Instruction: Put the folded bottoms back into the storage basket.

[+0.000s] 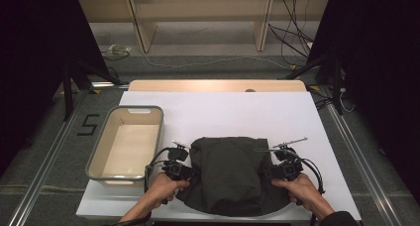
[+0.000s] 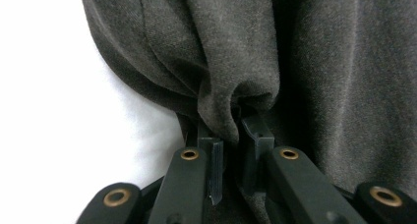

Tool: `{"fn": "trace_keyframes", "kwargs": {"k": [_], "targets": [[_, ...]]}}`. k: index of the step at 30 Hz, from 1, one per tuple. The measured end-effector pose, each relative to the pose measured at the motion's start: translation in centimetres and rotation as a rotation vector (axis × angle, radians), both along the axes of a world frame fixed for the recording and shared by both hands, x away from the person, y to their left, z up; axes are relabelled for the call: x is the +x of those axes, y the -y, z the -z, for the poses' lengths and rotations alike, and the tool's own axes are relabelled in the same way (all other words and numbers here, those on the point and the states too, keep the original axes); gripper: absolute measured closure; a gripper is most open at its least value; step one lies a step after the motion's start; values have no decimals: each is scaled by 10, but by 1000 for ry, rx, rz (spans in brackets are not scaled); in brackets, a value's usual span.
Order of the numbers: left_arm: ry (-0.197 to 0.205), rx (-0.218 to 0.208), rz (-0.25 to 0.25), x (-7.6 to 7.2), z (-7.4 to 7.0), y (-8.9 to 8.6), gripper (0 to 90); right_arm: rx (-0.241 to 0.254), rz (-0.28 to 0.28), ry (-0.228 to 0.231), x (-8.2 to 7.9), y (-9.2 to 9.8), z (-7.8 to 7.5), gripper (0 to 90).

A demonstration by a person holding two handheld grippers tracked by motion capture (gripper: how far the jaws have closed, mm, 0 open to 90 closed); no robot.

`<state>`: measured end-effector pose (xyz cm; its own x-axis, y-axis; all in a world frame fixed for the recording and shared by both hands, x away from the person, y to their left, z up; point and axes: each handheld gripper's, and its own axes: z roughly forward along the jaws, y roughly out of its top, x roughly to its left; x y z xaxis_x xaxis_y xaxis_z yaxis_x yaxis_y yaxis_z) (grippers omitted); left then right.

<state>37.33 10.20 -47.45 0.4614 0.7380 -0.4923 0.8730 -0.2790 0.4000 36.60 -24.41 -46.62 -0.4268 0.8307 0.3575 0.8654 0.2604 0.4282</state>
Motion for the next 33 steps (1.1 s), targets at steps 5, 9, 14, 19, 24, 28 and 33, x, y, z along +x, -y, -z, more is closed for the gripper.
{"fn": "trace_keyframes", "kwargs": {"k": [5, 9, 14, 19, 24, 28, 33], "targets": [[7, -4, 12, 0, 0, 0, 750, -38, 0, 39, 0, -1, -2, 452], [1, -10, 20, 1, 0, -1, 693, -117, 17, 86, 1, -1, -5, 317], [-1, -16, 23, 4, -2, -6, 634, -159, 25, 76, 4, -1, -2, 187], [12, 16, 37, 3, -3, -2, 580, -197, 6, 66, 9, -2, 1, 101], [3, 9, 27, 4, -2, -2, 562, -201, -2, 52, 11, -3, 2, 105], [-17, -24, 13, 7, 1, -1, 568, -139, -13, 41, 7, -6, -1, 287], [12, -22, 33, 7, 0, 5, 676, -74, -22, 15, 6, -11, -1, 509]]}}
